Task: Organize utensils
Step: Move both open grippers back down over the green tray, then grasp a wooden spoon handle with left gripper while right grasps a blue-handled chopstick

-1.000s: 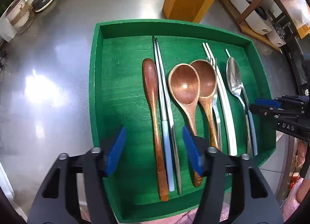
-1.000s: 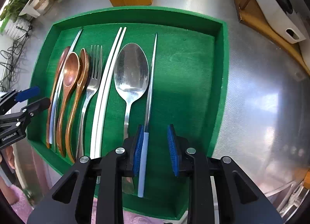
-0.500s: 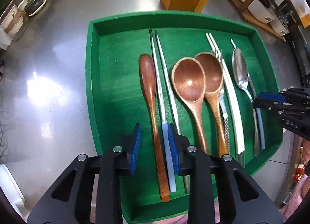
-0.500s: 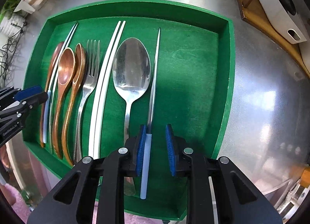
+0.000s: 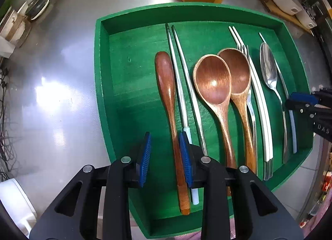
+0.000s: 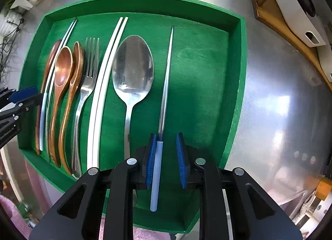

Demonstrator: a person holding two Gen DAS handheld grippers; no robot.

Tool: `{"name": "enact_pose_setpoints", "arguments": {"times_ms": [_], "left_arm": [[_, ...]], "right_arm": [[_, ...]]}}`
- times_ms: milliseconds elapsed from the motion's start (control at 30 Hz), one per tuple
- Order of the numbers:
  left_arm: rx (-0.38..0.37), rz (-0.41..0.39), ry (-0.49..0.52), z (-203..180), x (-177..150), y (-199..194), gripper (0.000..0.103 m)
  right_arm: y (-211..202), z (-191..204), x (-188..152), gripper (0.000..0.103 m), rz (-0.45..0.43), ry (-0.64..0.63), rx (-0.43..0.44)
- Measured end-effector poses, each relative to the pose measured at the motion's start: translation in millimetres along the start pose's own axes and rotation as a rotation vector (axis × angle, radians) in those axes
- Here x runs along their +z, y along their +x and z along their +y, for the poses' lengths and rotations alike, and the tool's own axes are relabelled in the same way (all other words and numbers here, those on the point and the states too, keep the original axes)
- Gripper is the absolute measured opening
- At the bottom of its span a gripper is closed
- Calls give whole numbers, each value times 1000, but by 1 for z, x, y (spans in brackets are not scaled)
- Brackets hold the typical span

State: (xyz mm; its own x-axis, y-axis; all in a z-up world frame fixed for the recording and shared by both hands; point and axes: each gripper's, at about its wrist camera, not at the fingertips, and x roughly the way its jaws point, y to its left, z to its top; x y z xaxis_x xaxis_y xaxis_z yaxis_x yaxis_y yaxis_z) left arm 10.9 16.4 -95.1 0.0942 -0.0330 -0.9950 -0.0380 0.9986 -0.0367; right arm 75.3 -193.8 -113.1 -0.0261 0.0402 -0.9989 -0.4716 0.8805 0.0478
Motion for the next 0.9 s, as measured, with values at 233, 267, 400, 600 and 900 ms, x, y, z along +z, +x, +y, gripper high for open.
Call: {"name": "enact_pose_setpoints", "arguments": {"times_ms": [233,267,400,600,900], "left_arm": [[4,32,7,0,9,2,22],[16,34,8,-2,10,3,16],[36,43,-6,5,13,2,5],[39,36,-15,6,13,4,5],[-28,-43,-25,3,-3,-18,5]], "right_arm": [[4,10,6,19,28,-30,-25],[3,11,7,17,29,-34,-22],[2,22,11,6,26,-53,-33],[0,27,10,6,12,-60,-31],[-21,13,0,6,-44,-54,17]]}}
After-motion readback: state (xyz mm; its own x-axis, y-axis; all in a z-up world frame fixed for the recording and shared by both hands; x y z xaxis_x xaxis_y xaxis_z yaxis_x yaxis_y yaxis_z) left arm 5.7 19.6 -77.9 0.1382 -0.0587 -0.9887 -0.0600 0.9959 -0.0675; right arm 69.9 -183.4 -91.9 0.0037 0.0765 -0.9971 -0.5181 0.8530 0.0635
